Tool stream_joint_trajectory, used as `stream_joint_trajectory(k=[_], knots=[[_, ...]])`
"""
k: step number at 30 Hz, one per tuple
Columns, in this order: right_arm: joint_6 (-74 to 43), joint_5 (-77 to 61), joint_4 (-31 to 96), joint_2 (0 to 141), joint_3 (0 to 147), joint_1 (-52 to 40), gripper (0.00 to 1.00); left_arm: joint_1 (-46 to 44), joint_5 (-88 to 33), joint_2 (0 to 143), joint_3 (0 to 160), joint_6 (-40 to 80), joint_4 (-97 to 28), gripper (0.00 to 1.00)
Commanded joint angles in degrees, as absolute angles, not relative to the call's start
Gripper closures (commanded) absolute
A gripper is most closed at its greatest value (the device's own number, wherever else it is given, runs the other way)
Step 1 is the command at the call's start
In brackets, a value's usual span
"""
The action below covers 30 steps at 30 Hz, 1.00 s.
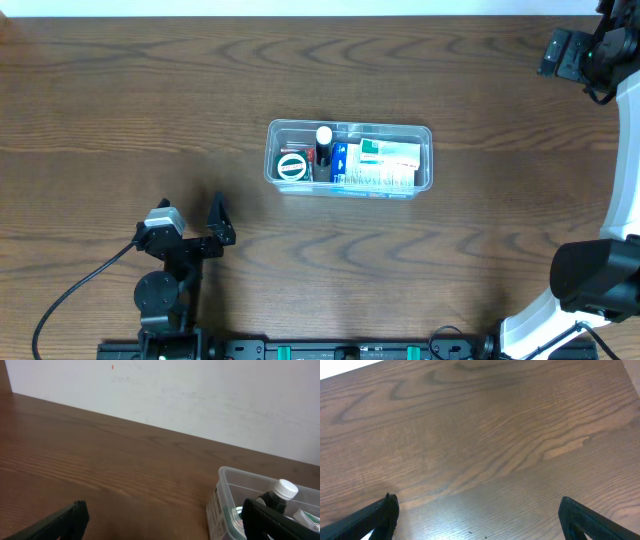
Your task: Pack container
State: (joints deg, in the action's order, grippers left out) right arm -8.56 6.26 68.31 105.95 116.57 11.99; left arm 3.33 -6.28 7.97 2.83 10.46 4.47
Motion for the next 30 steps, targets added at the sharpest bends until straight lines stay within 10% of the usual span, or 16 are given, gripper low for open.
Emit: stream_joint_trajectory(k=[1, 30], knots=[[-9.19, 6.66, 68.40, 106.06, 116.88, 12.36, 0.01, 3.68, -7.09, 7.35, 2.85, 10.13, 4.62, 0.02], [-5.04, 11.99, 71.20, 82.85, 116.46, -3.99, 0.01, 3.68, -7.09, 7.35, 2.85, 10.13, 4.62, 0.02]])
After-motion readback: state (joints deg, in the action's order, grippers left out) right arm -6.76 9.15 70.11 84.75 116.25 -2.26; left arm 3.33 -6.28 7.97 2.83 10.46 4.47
